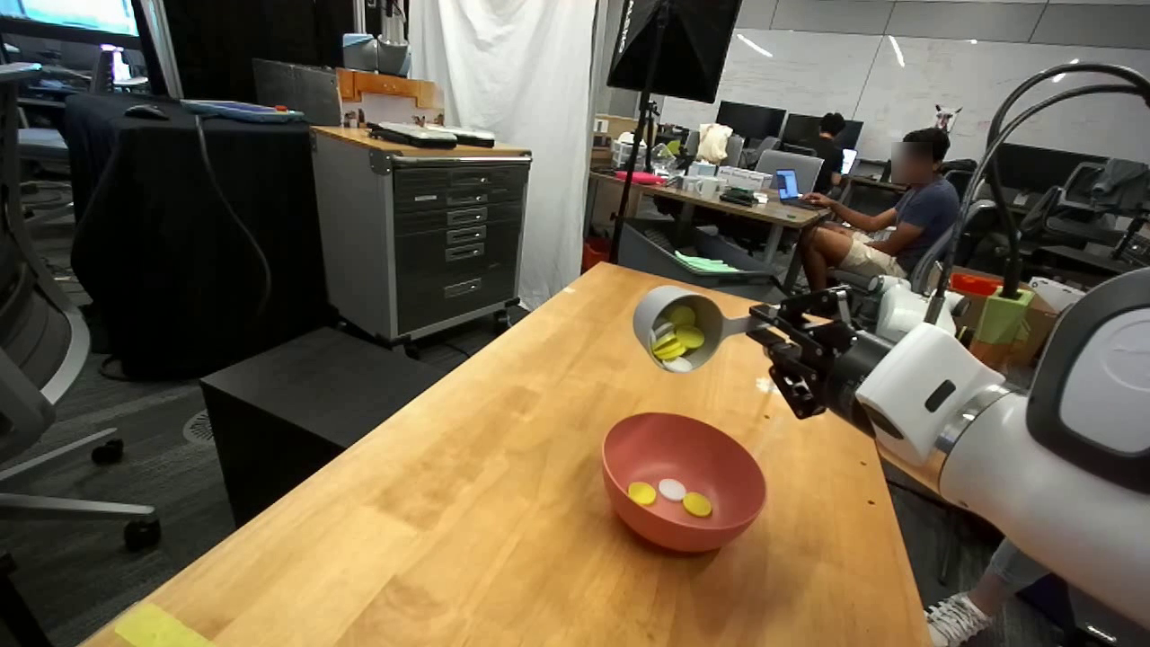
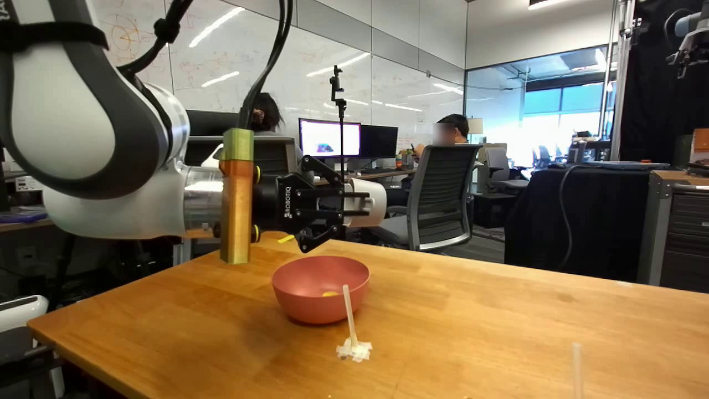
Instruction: Pour the contents in the grey measuring cup into the pink bowl
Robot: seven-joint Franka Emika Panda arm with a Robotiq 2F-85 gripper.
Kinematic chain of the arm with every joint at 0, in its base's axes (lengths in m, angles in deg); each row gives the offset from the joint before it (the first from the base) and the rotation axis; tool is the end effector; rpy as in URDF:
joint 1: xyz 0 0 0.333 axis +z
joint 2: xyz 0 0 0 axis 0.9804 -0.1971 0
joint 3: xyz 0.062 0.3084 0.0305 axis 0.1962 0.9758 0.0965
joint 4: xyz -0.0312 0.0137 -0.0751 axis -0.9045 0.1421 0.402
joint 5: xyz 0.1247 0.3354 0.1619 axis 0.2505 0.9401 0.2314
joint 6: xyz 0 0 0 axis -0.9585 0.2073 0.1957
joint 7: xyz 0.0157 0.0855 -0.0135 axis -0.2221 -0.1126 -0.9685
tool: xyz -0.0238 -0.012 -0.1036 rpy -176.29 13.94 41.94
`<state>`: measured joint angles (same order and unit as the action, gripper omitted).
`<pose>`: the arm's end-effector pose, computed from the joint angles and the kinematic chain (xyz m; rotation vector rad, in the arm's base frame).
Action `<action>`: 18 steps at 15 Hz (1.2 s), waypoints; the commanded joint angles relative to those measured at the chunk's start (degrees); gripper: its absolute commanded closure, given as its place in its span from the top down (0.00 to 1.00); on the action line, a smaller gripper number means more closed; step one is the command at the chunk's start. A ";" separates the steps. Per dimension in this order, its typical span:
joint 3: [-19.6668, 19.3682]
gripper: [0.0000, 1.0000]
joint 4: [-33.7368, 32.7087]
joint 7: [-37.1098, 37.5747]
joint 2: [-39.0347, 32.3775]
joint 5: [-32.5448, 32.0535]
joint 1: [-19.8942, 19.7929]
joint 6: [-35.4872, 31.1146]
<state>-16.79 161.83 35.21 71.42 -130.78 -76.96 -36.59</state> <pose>0.4161 0.0170 0.1760 1.3680 0.9848 0.7337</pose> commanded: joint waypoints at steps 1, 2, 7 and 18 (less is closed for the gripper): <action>-0.22 0.06 0.95 1.07 -0.25 -0.30 0.38 4.94; -2.61 0.06 1.01 1.47 -0.44 -0.29 2.87 5.43; -6.06 0.06 1.13 1.45 -1.91 -0.29 6.26 8.70; -17.01 0.06 1.15 4.31 -6.54 -0.28 18.15 14.31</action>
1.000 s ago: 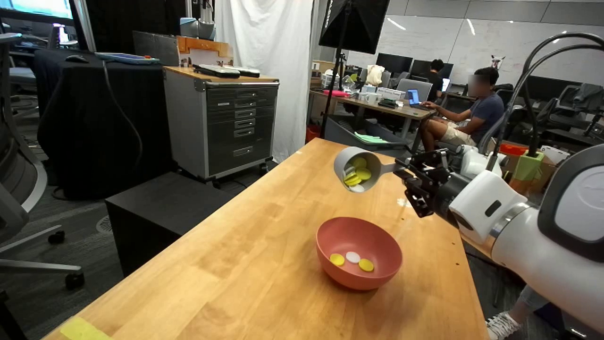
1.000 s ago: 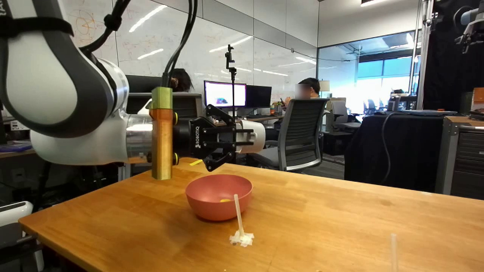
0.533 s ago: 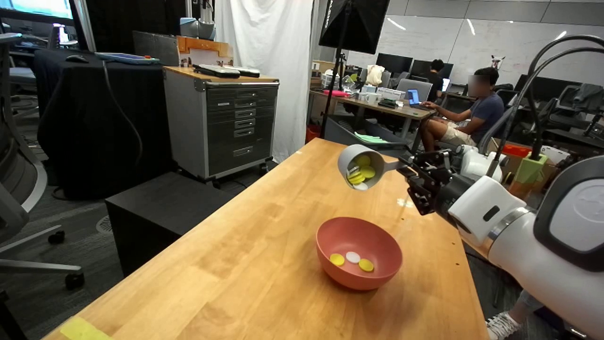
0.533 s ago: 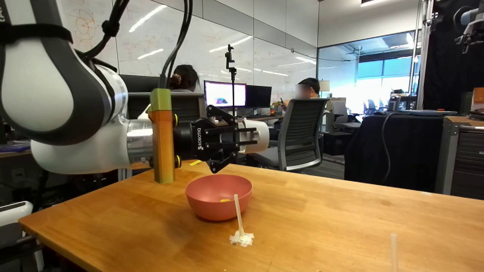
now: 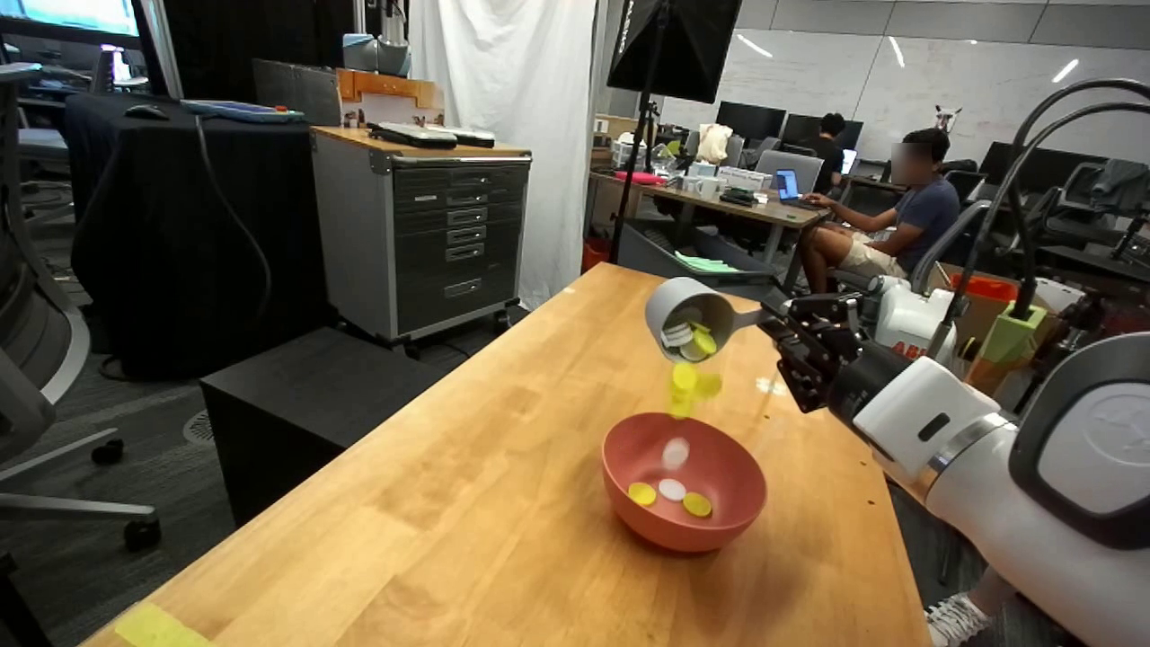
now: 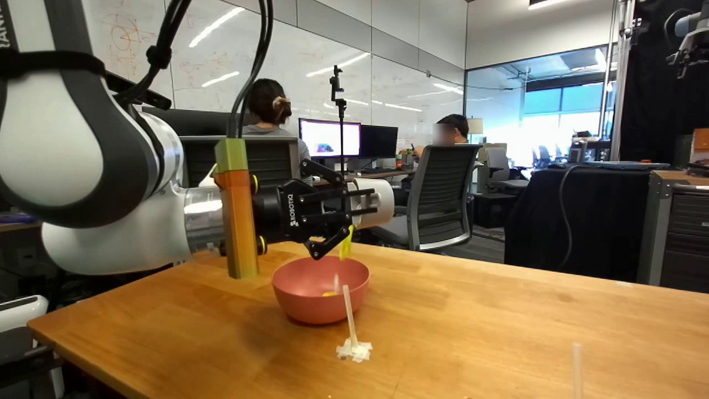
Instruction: Pour the contents in the grey measuring cup into the pink bowl
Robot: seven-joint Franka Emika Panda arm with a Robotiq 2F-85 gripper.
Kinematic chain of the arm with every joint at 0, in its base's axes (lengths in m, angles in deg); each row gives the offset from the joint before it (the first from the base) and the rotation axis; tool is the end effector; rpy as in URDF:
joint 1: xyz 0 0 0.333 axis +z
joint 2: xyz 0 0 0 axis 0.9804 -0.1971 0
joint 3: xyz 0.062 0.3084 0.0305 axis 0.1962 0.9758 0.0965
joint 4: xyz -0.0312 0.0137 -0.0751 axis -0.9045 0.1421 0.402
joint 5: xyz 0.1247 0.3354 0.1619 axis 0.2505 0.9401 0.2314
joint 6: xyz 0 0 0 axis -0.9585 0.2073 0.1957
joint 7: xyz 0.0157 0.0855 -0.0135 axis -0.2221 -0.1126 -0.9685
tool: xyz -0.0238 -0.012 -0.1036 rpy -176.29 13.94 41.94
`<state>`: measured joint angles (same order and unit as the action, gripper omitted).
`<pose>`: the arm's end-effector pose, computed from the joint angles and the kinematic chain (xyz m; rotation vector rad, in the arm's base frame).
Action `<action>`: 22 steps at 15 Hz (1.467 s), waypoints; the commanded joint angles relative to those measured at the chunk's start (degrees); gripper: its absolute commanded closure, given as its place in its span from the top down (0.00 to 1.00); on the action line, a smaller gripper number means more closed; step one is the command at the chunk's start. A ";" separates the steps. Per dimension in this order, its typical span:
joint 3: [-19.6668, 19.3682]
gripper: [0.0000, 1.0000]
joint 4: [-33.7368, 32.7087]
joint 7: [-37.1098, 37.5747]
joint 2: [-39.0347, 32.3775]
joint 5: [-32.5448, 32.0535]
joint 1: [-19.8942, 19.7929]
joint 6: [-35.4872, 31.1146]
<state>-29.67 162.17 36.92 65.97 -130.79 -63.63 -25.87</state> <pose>0.4128 0.0016 0.1587 1.2124 0.9431 0.7075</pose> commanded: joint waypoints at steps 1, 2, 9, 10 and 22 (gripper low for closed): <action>-5.35 0.06 0.78 3.00 -1.60 -0.27 6.13 3.97; -6.59 0.06 0.75 3.45 -2.14 -0.27 7.42 4.32; -15.72 0.06 0.33 7.64 -6.23 -0.25 16.28 6.29; -16.99 0.06 0.29 8.33 -6.78 -0.25 17.42 6.53; -30.47 0.06 -0.01 17.74 -14.09 -0.21 31.28 8.28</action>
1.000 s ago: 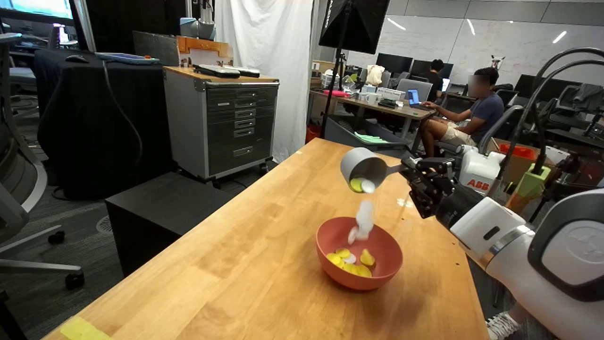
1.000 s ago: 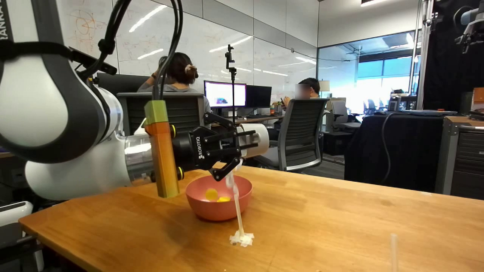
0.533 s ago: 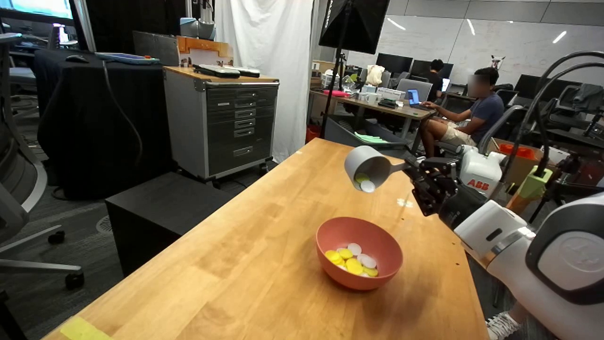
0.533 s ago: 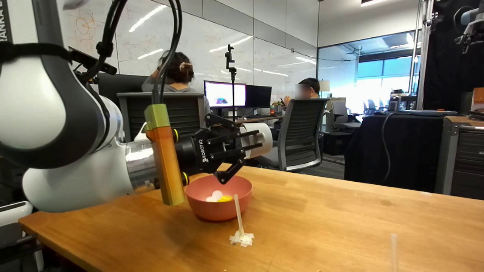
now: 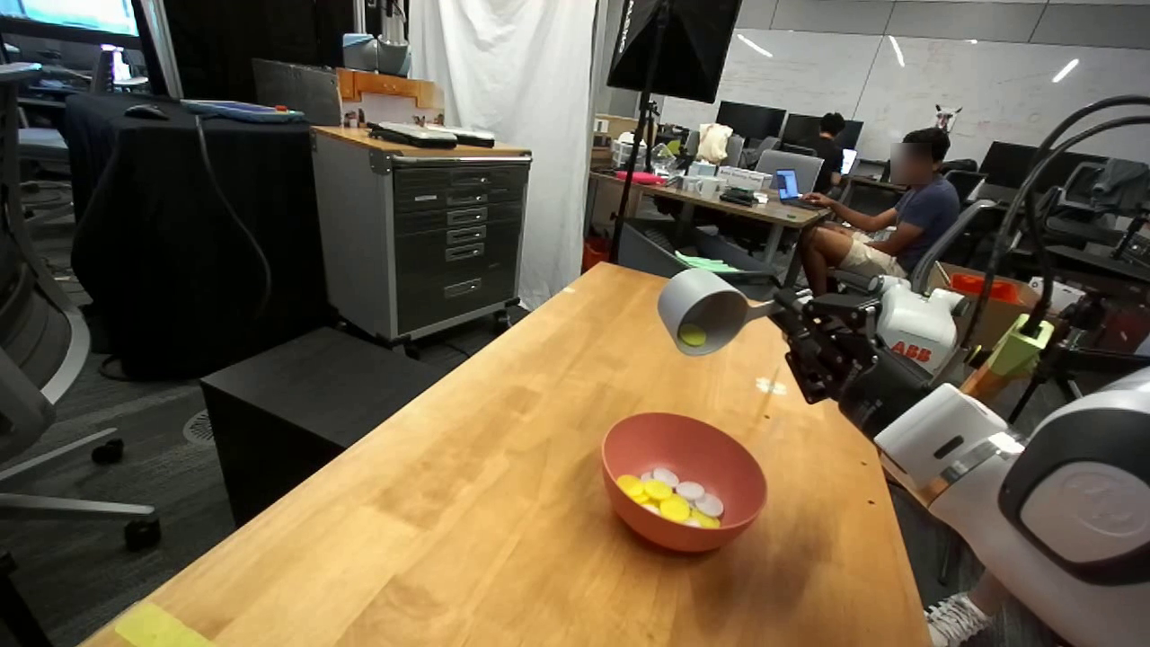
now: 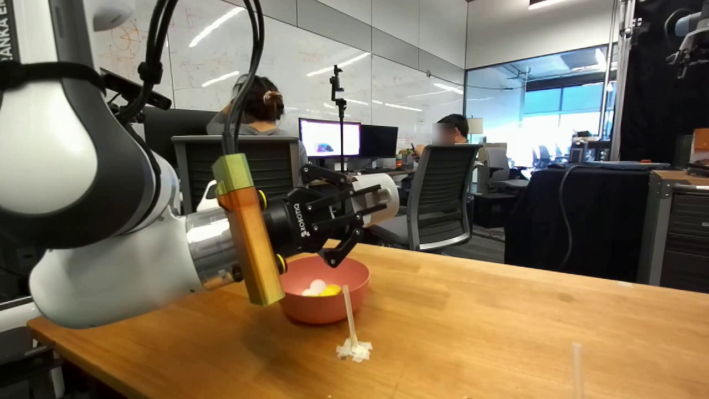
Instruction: Pour the contents in the grey measuring cup into the pink bowl
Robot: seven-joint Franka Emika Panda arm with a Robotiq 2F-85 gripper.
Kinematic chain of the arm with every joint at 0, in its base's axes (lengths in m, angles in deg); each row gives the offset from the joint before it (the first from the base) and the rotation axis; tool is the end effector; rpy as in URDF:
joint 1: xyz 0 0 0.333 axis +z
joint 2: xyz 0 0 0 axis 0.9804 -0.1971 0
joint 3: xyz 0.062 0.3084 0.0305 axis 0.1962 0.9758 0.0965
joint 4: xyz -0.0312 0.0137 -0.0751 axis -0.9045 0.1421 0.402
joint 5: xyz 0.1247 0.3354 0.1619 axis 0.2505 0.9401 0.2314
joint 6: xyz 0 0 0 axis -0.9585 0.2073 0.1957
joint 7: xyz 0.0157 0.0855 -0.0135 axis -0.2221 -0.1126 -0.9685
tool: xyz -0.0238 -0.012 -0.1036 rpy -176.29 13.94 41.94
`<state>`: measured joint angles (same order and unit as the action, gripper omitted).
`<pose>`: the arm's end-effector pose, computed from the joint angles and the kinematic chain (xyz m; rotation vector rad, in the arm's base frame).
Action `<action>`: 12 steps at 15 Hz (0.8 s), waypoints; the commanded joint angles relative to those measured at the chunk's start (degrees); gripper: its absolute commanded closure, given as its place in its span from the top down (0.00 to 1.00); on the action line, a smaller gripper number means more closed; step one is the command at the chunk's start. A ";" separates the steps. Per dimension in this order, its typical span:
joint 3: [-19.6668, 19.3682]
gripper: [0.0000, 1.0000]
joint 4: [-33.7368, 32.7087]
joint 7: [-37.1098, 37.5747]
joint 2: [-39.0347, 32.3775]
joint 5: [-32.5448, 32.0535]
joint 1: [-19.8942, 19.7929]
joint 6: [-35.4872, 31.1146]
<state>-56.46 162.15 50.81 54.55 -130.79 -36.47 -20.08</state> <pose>0.4059 -0.0304 0.1419 1.0519 0.9280 0.7889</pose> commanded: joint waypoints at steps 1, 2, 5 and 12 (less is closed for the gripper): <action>-4.40 0.06 0.07 4.55 -3.12 -0.20 4.90 2.60; -5.07 0.06 0.03 5.15 -3.60 -0.21 5.53 2.51; -6.29 0.06 0.15 6.24 -3.58 -0.20 6.29 0.80; -8.14 0.06 0.39 5.34 1.52 -0.20 6.75 -12.69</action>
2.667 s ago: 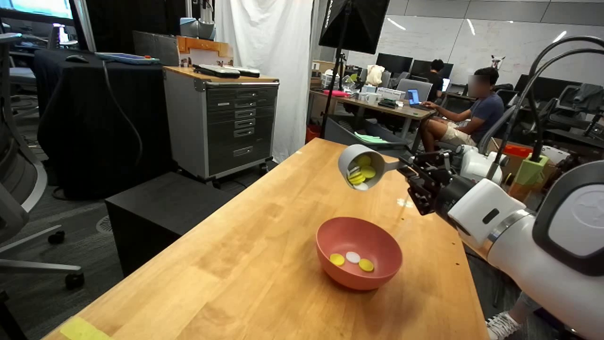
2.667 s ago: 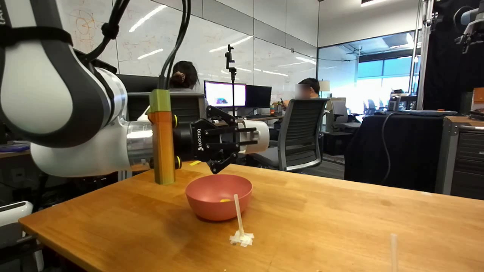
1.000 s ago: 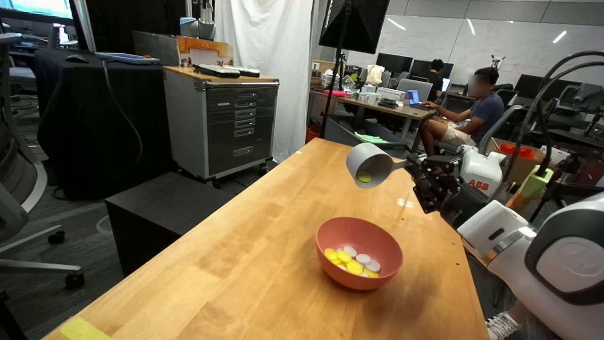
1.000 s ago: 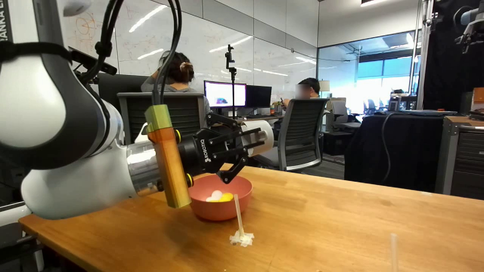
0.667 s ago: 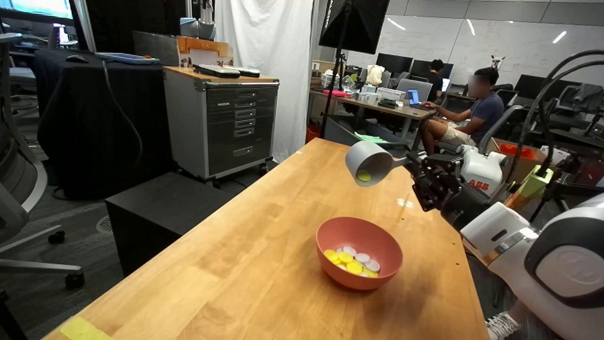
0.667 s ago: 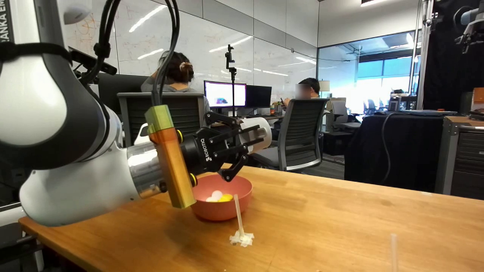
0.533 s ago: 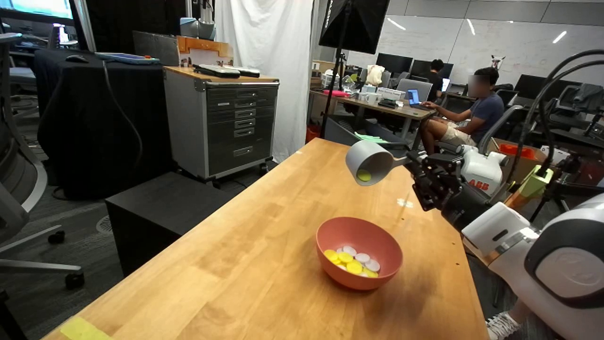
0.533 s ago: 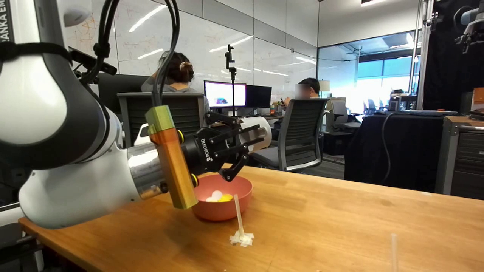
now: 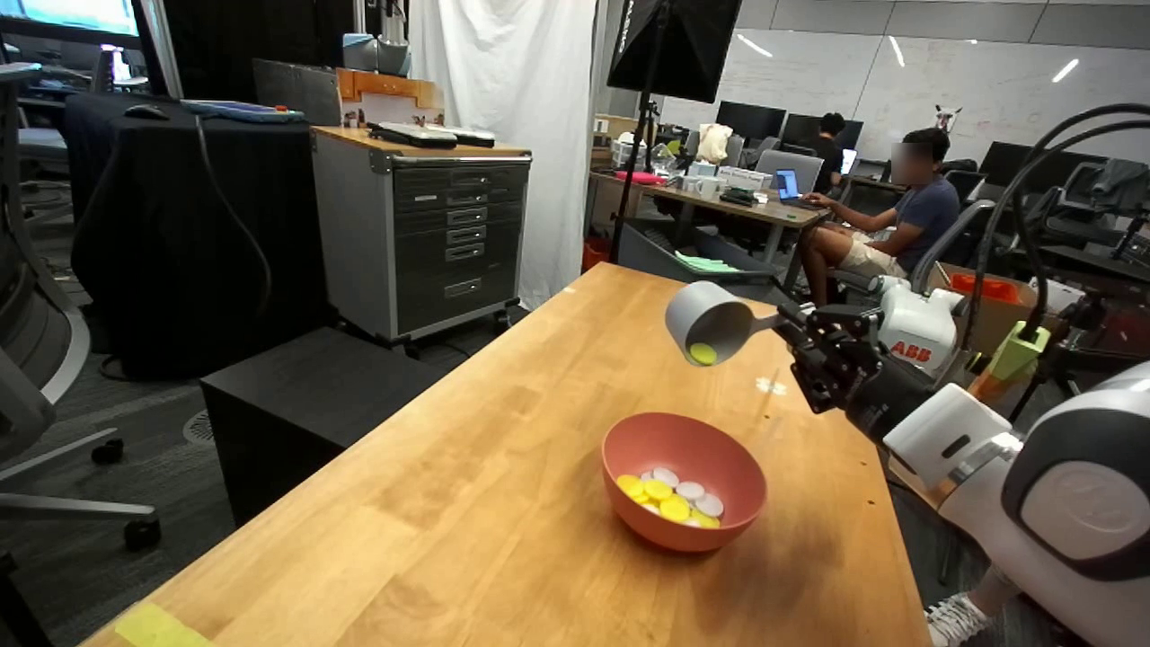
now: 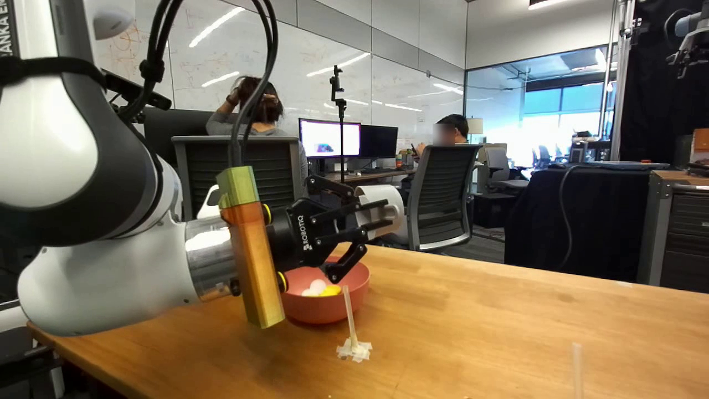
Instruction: Pour the contents in the grey measuring cup into the pink bowl
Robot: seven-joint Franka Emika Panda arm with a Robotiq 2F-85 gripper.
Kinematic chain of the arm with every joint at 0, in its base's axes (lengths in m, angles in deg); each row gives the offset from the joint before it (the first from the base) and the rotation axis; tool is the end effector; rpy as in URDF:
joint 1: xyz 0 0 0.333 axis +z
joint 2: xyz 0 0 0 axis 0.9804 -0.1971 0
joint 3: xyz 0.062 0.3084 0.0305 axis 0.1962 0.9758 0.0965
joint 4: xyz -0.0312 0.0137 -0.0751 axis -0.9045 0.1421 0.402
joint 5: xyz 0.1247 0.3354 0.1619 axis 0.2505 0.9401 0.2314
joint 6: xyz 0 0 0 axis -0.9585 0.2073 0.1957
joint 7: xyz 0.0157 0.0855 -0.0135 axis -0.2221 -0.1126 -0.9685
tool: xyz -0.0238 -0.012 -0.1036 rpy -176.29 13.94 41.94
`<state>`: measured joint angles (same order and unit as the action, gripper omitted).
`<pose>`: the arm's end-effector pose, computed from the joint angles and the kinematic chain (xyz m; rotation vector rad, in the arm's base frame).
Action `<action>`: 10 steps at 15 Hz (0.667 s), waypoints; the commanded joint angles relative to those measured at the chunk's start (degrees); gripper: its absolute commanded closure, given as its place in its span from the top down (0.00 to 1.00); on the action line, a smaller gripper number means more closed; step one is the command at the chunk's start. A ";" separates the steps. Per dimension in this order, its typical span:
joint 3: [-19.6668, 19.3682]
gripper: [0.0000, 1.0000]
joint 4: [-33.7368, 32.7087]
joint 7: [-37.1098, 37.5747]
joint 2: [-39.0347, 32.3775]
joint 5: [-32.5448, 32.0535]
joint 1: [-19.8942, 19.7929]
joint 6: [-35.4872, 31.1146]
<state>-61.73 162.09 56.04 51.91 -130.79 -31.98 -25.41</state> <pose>0.3997 -0.0431 0.1337 1.1246 0.9474 0.7911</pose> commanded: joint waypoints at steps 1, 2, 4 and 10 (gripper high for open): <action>-3.59 0.06 0.24 -0.43 5.54 -0.21 2.65 -11.43; -4.86 0.06 -0.08 -0.90 7.97 -0.22 3.31 -16.55; -8.37 0.06 -1.04 -2.96 13.34 -0.24 4.77 -25.50; -20.26 0.06 -10.03 -13.21 28.10 1.59 1.88 -50.95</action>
<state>-76.70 156.20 50.54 71.08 -130.78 -27.83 -65.53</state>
